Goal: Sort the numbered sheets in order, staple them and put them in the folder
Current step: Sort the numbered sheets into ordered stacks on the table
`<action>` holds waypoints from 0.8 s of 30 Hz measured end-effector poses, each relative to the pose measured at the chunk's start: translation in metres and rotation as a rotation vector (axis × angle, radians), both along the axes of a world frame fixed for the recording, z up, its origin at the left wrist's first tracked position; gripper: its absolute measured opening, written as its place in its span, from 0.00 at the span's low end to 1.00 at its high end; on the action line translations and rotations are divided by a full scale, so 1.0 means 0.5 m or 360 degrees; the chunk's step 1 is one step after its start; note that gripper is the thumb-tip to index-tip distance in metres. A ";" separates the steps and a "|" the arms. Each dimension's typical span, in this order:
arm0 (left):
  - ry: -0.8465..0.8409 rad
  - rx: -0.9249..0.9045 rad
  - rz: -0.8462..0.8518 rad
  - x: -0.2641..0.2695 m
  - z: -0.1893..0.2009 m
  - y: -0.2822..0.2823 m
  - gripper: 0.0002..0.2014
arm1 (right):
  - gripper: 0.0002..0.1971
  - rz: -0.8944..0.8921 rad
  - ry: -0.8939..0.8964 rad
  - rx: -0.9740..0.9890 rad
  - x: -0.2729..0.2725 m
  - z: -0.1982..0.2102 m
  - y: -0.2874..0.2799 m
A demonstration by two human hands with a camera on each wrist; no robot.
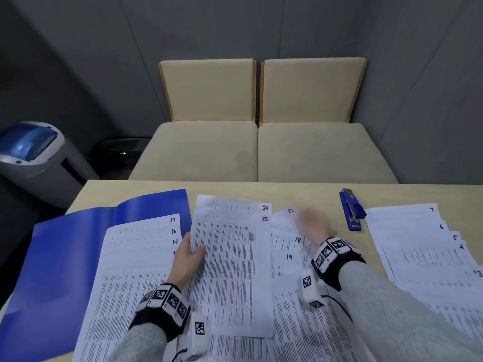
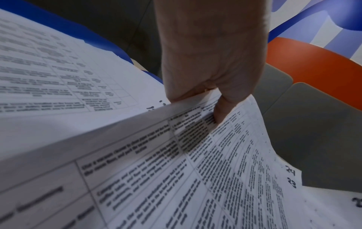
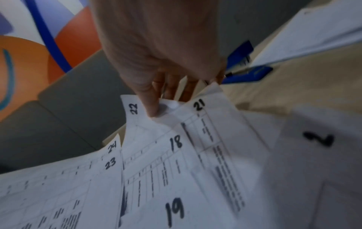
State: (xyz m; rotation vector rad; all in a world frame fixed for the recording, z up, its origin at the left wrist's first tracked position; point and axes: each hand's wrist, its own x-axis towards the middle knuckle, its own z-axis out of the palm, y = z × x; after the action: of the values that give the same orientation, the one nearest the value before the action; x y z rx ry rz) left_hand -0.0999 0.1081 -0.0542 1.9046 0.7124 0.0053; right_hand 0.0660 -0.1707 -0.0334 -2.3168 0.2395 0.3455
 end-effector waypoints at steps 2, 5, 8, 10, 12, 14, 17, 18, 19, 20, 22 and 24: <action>-0.0011 0.0022 0.0010 -0.002 0.000 0.004 0.28 | 0.07 0.0175 -0.0089 0.0036 -0.012 0.027 -0.018; -0.0067 0.0062 0.0027 -0.005 0.018 -0.002 0.23 | 0.08 0.0325 -0.0170 0.0299 -0.031 0.060 -0.046; -0.0114 0.0040 0.0052 -0.007 0.032 -0.002 0.21 | 0.06 0.0138 -0.0353 0.0753 -0.049 0.104 -0.070; -0.0147 -0.0008 0.0065 -0.005 0.037 0.004 0.21 | 0.07 0.0060 -0.0440 0.0924 -0.059 0.139 -0.077; -0.0208 -0.0137 0.0107 -0.003 0.051 0.007 0.18 | 0.08 -0.0043 -0.0561 0.1001 -0.059 0.170 -0.084; -0.0285 -0.0251 0.0151 0.001 0.074 0.010 0.15 | 0.03 -0.0181 -0.0683 0.1095 -0.052 0.206 -0.093; -0.0382 -0.0396 0.0180 0.007 0.111 0.015 0.16 | 0.04 -0.0429 -0.0774 0.1479 -0.029 0.259 -0.108; -0.0399 -0.0440 0.0191 0.009 0.120 0.020 0.17 | 0.06 -0.0514 -0.0784 0.1622 -0.020 0.272 -0.111; -0.0406 -0.0488 0.0170 0.011 0.129 0.024 0.18 | 0.08 -0.0588 -0.0779 0.1736 -0.010 0.282 -0.114; -0.0398 -0.0539 0.0129 0.015 0.138 0.026 0.18 | 0.08 -0.0645 -0.0775 0.1812 -0.002 0.290 -0.115; -0.0371 -0.0625 0.0005 0.022 0.154 0.023 0.17 | 0.08 -0.0690 -0.0736 0.1883 0.006 0.296 -0.115; -0.0309 -0.0683 -0.0127 0.032 0.162 0.011 0.18 | 0.08 -0.0662 -0.0644 0.1870 0.002 0.288 -0.109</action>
State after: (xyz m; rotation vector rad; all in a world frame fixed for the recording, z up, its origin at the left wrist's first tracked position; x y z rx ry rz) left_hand -0.0840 0.1135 0.0268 1.4952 0.4613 -0.0120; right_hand 0.0673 -0.2250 0.1108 -1.0945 0.2195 -0.1823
